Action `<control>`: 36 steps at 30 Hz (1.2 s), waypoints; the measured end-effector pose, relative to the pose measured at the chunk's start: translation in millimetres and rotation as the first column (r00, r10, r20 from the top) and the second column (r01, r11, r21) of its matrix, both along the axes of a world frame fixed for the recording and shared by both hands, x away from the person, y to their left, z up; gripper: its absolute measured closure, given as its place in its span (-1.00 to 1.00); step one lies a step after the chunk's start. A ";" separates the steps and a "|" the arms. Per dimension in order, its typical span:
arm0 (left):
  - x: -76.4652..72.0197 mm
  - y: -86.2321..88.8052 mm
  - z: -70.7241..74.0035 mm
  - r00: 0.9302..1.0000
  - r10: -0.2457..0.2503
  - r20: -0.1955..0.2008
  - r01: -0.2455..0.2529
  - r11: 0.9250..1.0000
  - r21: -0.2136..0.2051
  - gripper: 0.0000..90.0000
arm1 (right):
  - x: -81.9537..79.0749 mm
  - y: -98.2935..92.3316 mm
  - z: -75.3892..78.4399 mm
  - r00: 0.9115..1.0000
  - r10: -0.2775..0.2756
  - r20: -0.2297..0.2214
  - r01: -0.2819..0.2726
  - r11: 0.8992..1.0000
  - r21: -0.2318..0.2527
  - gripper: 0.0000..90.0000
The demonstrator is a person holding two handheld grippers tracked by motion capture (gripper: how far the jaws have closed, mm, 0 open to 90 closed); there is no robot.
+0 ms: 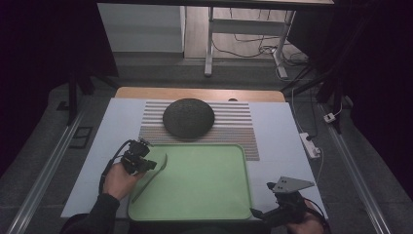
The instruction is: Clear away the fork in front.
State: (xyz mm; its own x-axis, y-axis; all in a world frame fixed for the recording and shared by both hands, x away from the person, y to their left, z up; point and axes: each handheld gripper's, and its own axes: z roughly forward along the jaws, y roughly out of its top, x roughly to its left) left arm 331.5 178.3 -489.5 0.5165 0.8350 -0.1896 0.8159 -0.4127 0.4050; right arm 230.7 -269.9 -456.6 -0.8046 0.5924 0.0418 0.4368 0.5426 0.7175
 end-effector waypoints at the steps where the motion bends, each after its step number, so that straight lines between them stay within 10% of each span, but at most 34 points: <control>1: 2.6 -1.9 -0.9 1.000 -0.004 0.002 0.004 1.000 0.002 0.97 | 0.1 0.0 0.0 1.000 0.000 -0.002 0.000 1.000 0.000 -1.00; 15: 7.6 -22.6 -7.2 0.997 -0.080 0.004 0.080 0.997 -0.016 0.97 | 1.1 -0.4 -0.2 1.000 -0.002 -0.011 0.002 1.000 -0.003 -1.00; 20: 7.3 -23.2 -7.8 0.993 -0.114 -0.011 0.112 0.988 -0.109 0.97 | 1.4 -0.5 -0.4 1.000 -0.002 -0.012 0.002 1.000 0.003 -1.00; 28: 3.3 -44.4 -19.9 0.984 -0.178 -0.028 0.177 0.983 -0.036 0.97 | 1.9 -1.2 -0.5 1.000 0.000 -0.018 0.000 1.000 0.009 -1.00; 36: 7.0 -36.0 -23.3 0.989 -0.144 -0.026 0.143 0.990 -0.018 0.97 | 2.4 -1.6 -0.6 1.000 -0.001 -0.025 0.001 1.000 0.013 -1.00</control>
